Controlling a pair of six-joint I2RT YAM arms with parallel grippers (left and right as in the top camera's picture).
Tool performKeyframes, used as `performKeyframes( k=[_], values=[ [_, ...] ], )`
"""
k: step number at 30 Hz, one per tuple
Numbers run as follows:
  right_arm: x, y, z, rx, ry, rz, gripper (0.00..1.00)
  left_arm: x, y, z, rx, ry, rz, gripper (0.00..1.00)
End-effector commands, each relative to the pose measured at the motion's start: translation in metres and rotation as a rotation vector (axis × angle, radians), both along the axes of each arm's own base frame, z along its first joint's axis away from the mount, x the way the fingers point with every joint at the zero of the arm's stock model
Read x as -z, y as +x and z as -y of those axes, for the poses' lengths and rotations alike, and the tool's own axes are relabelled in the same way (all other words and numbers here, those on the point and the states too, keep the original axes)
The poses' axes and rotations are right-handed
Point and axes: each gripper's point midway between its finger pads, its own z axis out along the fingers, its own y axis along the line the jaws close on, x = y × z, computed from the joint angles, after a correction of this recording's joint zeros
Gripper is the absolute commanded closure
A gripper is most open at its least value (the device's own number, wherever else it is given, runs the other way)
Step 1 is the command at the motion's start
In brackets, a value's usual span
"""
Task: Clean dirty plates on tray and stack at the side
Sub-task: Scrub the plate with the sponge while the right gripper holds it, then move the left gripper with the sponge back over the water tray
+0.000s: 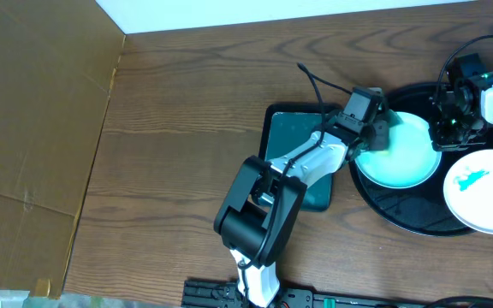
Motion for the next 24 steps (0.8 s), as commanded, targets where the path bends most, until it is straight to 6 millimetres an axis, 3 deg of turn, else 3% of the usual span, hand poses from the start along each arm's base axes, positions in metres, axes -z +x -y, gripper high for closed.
performKeyframes(
  k=[1, 5, 8, 12, 16, 20, 24],
  values=[
    [-0.006, 0.0, 0.006, -0.023, -0.038, 0.025, 0.99, 0.0, 0.028, -0.076, -0.177, 0.299, 0.116, 0.93],
    [-0.006, 0.0, 0.006, -0.023, -0.038, 0.025, 0.99, -0.009, 0.034, -0.081, -0.204, 0.303, 0.152, 0.93],
    [-0.006, 0.0, 0.005, -0.025, -0.038, 0.027, 0.99, -0.029, 0.037, -0.072, -0.198, 0.248, 0.187, 0.93],
    [-0.005, 0.003, 0.008, -0.023, -0.051, 0.038, 0.99, -0.082, 0.037, -0.055, -0.211, 0.067, 0.244, 0.93],
    [-0.005, 0.009, 0.012, -0.023, -0.083, 0.068, 0.99, -0.14, 0.032, -0.054, -0.248, -0.054, 0.321, 0.93],
    [-0.014, 0.017, 0.009, -0.031, -0.099, 0.113, 0.99, -0.173, 0.017, -0.074, -0.275, -0.063, 0.343, 0.93],
    [-0.042, 0.03, 0.015, -0.045, -0.214, 0.23, 0.99, -0.169, 0.002, -0.113, -0.345, 0.003, 0.271, 0.92]
  ],
)
